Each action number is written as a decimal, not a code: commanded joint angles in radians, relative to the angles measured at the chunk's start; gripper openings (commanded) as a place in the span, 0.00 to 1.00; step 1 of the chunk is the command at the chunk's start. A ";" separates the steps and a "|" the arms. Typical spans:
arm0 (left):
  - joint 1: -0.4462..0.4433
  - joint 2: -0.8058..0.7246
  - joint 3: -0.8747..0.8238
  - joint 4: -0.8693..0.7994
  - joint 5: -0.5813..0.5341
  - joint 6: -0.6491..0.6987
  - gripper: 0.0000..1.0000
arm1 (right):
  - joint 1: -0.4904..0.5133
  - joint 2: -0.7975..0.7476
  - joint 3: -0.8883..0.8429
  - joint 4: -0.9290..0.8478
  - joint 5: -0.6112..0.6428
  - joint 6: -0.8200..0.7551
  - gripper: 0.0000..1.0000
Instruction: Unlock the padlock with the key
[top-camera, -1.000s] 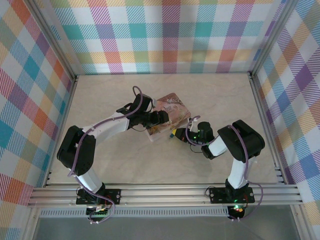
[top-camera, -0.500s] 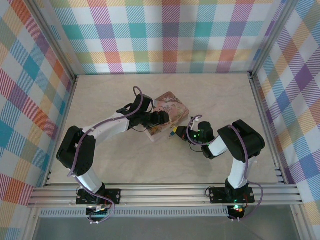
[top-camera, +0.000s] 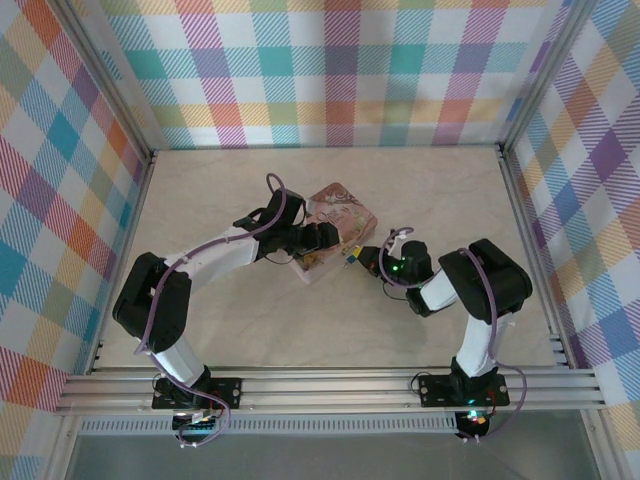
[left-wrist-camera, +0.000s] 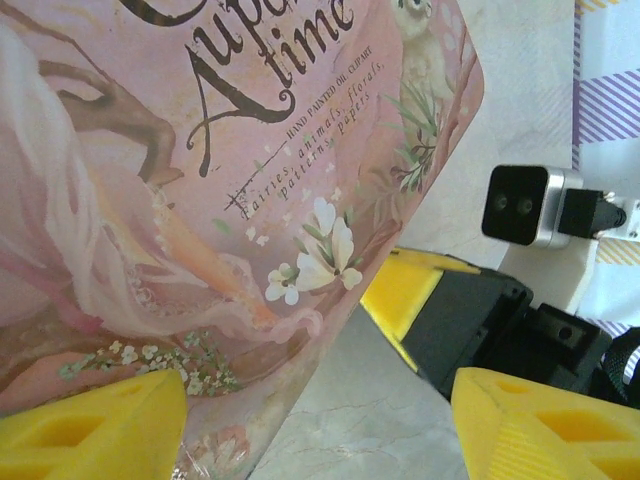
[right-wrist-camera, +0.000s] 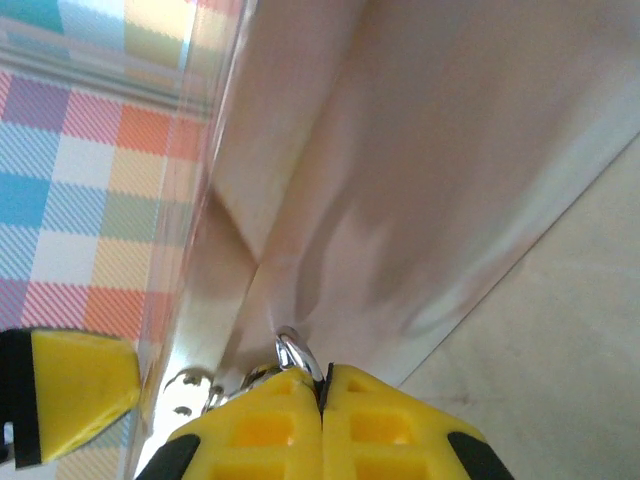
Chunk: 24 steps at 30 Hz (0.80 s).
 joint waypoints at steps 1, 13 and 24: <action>0.004 0.003 -0.042 -0.122 -0.019 0.000 0.71 | -0.009 -0.037 -0.013 0.074 0.036 0.011 0.02; 0.060 -0.056 -0.042 -0.093 0.038 -0.020 0.75 | -0.016 -0.209 -0.060 -0.139 0.022 -0.098 0.02; 0.096 -0.189 -0.037 -0.093 0.011 0.003 0.85 | -0.003 -0.805 -0.036 -0.972 0.035 -0.369 0.03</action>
